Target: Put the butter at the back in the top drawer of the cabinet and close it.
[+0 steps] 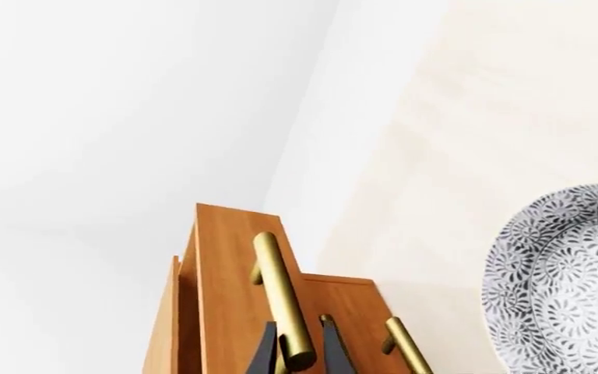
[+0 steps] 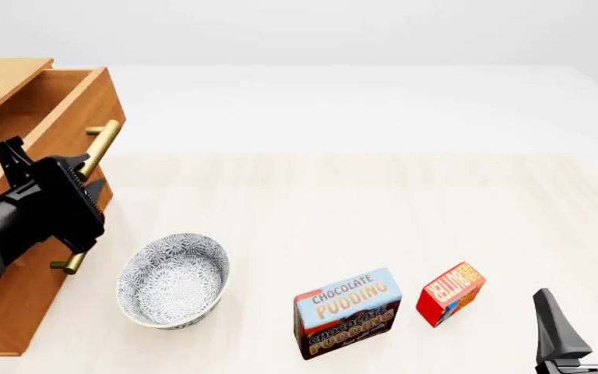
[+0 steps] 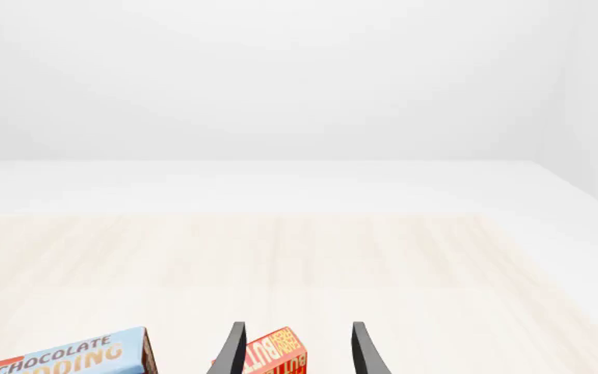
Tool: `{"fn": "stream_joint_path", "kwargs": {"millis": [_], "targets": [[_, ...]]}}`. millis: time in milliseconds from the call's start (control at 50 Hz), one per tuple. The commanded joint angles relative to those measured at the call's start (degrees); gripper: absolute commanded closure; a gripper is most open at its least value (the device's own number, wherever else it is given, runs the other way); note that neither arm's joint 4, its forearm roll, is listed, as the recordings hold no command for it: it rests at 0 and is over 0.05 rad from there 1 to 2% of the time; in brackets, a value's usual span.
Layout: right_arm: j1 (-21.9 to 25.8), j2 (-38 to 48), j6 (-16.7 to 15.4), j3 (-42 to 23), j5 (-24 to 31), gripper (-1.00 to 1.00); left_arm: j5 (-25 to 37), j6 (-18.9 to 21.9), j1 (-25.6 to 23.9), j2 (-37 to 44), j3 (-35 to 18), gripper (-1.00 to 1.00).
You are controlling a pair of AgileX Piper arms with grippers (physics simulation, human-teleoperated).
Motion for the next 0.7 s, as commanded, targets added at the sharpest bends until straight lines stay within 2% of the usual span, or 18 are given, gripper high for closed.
{"fn": "stream_joint_path", "kwargs": {"millis": [20,120,140,440,460,580,620,640,700], "targets": [[0.0,0.0,0.0,0.0,0.0,-1.0,1.03,1.05,-0.32,-2.97,-0.36,1.0],[0.0,0.0,0.0,0.0,0.0,-1.0,2.21,1.06,-0.41,-4.01,-0.83,1.0],[0.0,0.0,0.0,0.0,0.0,-1.0,2.39,1.09,-0.42,-4.21,-0.84,-1.0],[0.0,0.0,0.0,0.0,0.0,-1.0,4.64,1.53,-1.29,-6.53,-2.4,-1.0],[0.0,0.0,0.0,0.0,0.0,-1.0,6.41,1.35,-1.51,-7.96,-3.37,-1.0],[0.0,0.0,0.0,0.0,0.0,-1.0,8.21,0.85,-1.83,-9.09,-4.77,-1.0],[0.0,0.0,0.0,0.0,0.0,-1.0,9.65,0.26,-2.13,-9.71,-6.05,-1.0],[0.0,0.0,0.0,0.0,0.0,-1.0,11.96,-1.41,-2.35,-10.04,-8.61,-1.0],[0.0,0.0,0.0,0.0,0.0,-1.0,12.86,-1.94,-2.4,-10.09,-9.74,-1.0]]}}
